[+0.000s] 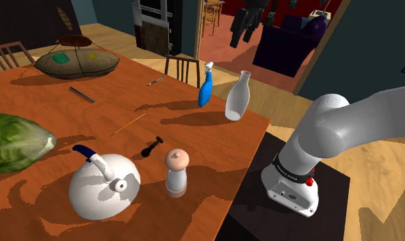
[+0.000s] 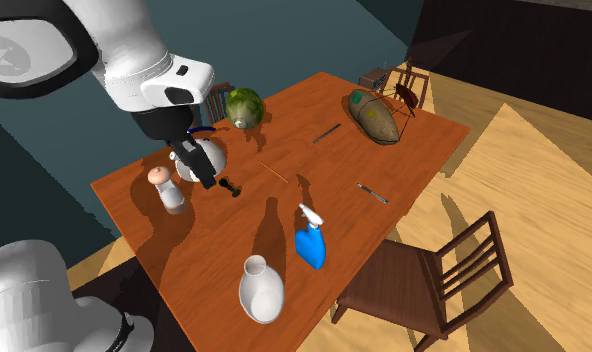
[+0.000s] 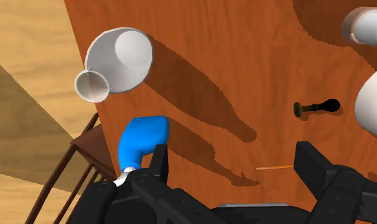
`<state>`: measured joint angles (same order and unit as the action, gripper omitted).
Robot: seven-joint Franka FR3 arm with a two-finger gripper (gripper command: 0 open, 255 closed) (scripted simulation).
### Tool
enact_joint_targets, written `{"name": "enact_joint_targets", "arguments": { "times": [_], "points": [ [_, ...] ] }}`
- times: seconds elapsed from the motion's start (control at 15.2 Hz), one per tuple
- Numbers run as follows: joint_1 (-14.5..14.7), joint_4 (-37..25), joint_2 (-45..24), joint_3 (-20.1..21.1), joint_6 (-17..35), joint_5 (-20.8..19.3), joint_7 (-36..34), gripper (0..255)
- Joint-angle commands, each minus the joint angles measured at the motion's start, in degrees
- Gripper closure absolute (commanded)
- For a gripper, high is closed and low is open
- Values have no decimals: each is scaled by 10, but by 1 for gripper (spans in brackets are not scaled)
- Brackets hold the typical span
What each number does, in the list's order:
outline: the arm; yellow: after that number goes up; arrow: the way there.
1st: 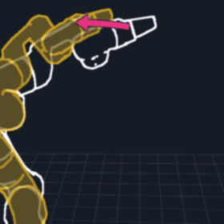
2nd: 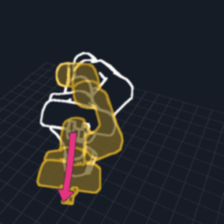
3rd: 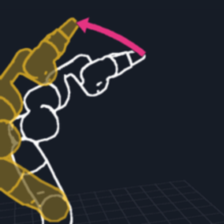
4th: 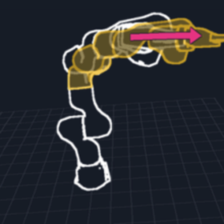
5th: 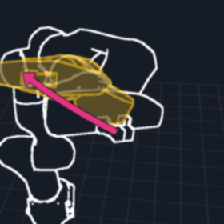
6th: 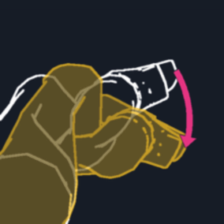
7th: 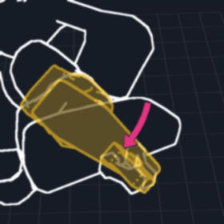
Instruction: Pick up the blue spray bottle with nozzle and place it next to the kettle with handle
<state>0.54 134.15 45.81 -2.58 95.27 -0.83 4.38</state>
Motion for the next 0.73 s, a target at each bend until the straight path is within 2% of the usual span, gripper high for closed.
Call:
{"name": "enact_joint_targets", "arguments": {
  "times": [0.0, 0.33, 0.66],
  "points": [
    [0, 0, 0, 0, 0, 0, 0, 0],
    [-48, 76, -24, 75, 128, 1, -172, 0],
    [-108, 113, -89, 156, 246, -17, -356, 0]
  ]
}}
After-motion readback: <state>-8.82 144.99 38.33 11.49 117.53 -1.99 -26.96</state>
